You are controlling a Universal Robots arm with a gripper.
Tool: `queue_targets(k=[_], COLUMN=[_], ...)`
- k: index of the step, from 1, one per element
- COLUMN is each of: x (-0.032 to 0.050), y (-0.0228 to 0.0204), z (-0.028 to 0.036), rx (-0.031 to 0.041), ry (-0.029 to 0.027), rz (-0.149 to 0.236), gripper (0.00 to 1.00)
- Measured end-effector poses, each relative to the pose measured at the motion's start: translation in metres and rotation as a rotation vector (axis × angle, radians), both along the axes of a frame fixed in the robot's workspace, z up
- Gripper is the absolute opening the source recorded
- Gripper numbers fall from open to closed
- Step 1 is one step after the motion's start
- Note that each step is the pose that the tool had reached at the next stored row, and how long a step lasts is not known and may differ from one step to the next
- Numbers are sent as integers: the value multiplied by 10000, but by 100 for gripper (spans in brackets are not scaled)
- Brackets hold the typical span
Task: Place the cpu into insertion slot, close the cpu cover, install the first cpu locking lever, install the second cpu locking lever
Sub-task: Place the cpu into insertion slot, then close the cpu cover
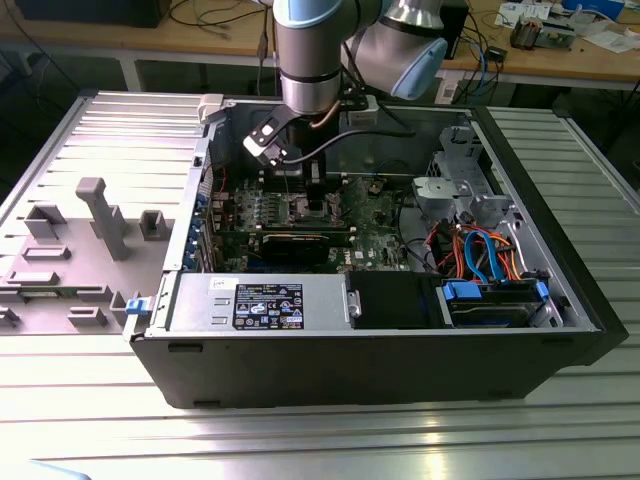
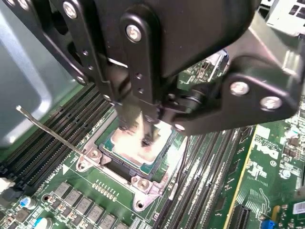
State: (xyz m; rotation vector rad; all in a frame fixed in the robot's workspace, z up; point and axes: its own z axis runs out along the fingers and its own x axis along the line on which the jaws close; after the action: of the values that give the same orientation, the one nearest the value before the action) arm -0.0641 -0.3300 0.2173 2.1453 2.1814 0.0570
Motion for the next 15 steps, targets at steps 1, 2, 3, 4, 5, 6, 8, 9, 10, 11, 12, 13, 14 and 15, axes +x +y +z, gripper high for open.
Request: queue_targets(k=[1,2,3,4,5,6,8,9,10,11,12,13,14,15], x=[0,0,0,0,0,0,0,0,0,0,0,0,0,0], y=[0,0,0,0,0,0,0,0,0,0,0,0,0,0], z=[16,16,16,17,17,17,17,17,17,17,17,17,17,17], rx=[0,2,1,0,0,-1,-1,-1,0,0,-1,0,-1,0], ry=[5,5,6,7,7,8,9,12,15,15,16,16,16,16], rz=[0,0,0,0,0,0,0,0,0,0,0,0,0,0], gripper=[17,17,11,11,11,11,11,11,11,11,11,11,11,11])
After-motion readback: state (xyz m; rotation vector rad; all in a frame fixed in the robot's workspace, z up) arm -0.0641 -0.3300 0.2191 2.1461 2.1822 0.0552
